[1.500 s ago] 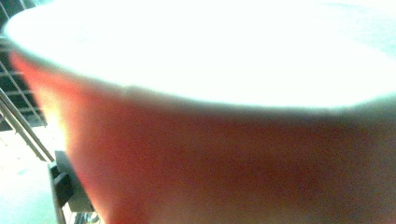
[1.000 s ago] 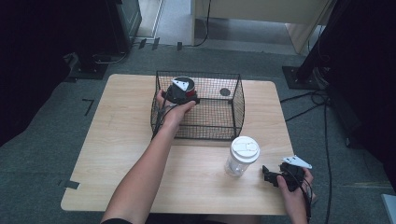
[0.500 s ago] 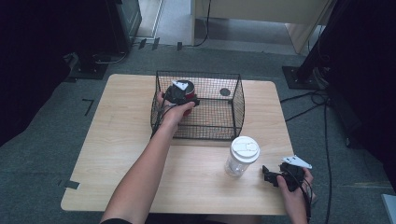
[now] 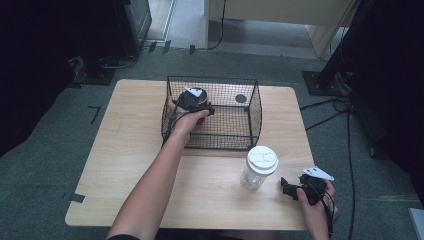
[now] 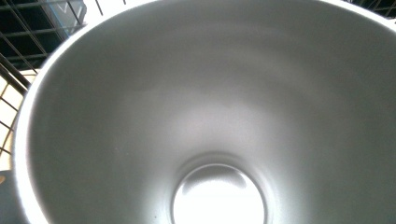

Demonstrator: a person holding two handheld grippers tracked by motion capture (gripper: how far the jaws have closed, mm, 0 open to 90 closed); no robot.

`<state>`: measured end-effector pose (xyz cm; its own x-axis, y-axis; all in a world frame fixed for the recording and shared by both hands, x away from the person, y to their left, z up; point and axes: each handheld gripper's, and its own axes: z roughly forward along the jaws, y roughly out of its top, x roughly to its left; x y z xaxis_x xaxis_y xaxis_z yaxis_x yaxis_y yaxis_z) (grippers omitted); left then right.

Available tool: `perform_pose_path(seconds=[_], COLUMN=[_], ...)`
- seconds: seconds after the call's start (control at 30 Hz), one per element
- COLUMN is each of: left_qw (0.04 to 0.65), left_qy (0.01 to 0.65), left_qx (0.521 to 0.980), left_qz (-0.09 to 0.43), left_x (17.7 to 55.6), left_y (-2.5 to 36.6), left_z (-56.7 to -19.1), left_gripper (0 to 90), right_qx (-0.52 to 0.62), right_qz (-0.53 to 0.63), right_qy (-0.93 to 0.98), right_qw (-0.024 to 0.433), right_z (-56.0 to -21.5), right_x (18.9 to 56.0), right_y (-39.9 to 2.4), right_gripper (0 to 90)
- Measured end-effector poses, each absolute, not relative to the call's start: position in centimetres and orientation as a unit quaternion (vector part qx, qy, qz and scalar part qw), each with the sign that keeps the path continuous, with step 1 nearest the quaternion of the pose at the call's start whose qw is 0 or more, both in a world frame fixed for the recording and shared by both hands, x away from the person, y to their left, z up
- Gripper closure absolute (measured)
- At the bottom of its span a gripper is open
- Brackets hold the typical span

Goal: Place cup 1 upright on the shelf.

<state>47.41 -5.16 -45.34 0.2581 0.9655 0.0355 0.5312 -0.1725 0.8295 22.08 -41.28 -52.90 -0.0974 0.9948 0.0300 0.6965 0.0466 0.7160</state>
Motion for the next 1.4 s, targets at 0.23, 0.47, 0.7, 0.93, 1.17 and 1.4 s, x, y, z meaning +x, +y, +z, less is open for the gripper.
perform_pose_path(seconds=[0.23, 0.47, 0.7, 0.93, 1.17, 1.4], left_qw=[0.369, 0.374, 0.384, 0.383, 0.400, 0.413], left_qy=[0.521, 0.520, 0.516, 0.517, 0.510, 0.510], left_qx=[0.703, 0.700, 0.693, 0.685, 0.677, 0.669], left_qz=[0.313, 0.315, 0.325, 0.341, 0.347, 0.348], left_x=[47.2, 47.0, 46.5, 46.1, 45.8, 45.3], left_y=[-5.1, -4.9, -5.1, -5.2, -5.1, -4.9], left_z=[-44.8, -44.0, -43.1, -42.5, -41.6, -40.6], left_gripper=[0.0, 4.7, 5.6, 5.8, 6.2, 6.2], right_qx=[0.623, 0.623, 0.623, 0.623, 0.623, 0.623], right_qz=[0.297, 0.297, 0.297, 0.297, 0.297, 0.297], right_qy=[0.679, 0.678, 0.679, 0.678, 0.679, 0.679], right_qw=[0.251, 0.251, 0.251, 0.251, 0.251, 0.251], right_z=[-52.9, -52.9, -52.9, -52.9, -52.9, -52.9], right_x=[22.1, 22.1, 22.1, 22.1, 22.1, 22.1], right_y=[-41.3, -41.3, -41.3, -41.3, -41.3, -41.3], right_gripper=[0.0, 0.0, 0.0, 0.0, 0.0, 0.0])
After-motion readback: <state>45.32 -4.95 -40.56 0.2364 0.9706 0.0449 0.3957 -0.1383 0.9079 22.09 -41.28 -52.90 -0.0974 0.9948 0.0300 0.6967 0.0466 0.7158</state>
